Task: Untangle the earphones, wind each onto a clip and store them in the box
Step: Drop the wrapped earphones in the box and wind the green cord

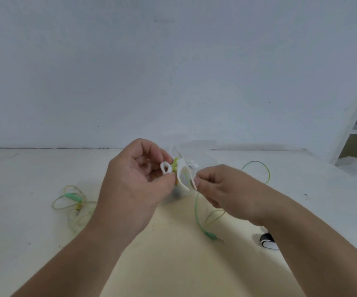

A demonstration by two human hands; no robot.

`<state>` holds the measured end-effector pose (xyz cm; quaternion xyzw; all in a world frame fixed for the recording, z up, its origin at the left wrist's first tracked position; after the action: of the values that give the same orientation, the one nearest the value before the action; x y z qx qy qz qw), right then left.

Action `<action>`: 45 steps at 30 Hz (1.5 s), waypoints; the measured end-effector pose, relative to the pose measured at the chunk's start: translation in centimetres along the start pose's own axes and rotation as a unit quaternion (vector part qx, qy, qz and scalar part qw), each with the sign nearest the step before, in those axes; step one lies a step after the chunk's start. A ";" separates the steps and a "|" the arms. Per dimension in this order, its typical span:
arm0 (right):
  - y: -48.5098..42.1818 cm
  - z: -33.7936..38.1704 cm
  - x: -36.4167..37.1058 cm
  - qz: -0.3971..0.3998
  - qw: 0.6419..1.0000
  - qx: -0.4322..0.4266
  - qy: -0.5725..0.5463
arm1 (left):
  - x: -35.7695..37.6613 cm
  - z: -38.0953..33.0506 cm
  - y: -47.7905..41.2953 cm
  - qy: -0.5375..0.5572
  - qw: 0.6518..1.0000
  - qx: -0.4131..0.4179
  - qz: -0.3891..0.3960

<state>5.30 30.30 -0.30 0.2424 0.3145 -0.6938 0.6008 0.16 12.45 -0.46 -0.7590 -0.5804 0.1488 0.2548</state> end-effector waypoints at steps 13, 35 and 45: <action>1.1 1.7 -1.4 0.048 0.993 -0.109 -0.027 | -0.8 1.0 0.1 -0.296 0.949 0.097 0.037; 0.1 0.6 0.6 0.043 0.985 -0.041 -0.161 | -0.3 -0.1 -0.3 0.052 0.997 -0.056 -0.009; 0.6 1.5 0.5 0.095 0.990 -0.044 -0.093 | -0.9 1.3 -0.5 -0.140 0.983 0.011 -0.115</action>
<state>5.86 28.85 0.27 0.1791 0.2632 -0.6389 0.7004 -1.16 11.97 -1.26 -0.6561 -0.6920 0.2295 0.1950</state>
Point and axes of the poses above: each hand's wrist, its own y-axis away from the middle knuckle, its own x-axis out of the palm, z = x × y, the point moved 1 cm from there along -y, towards the middle knuckle, and after that the axes turned 5 degrees about -z, right-handed, at the moved point
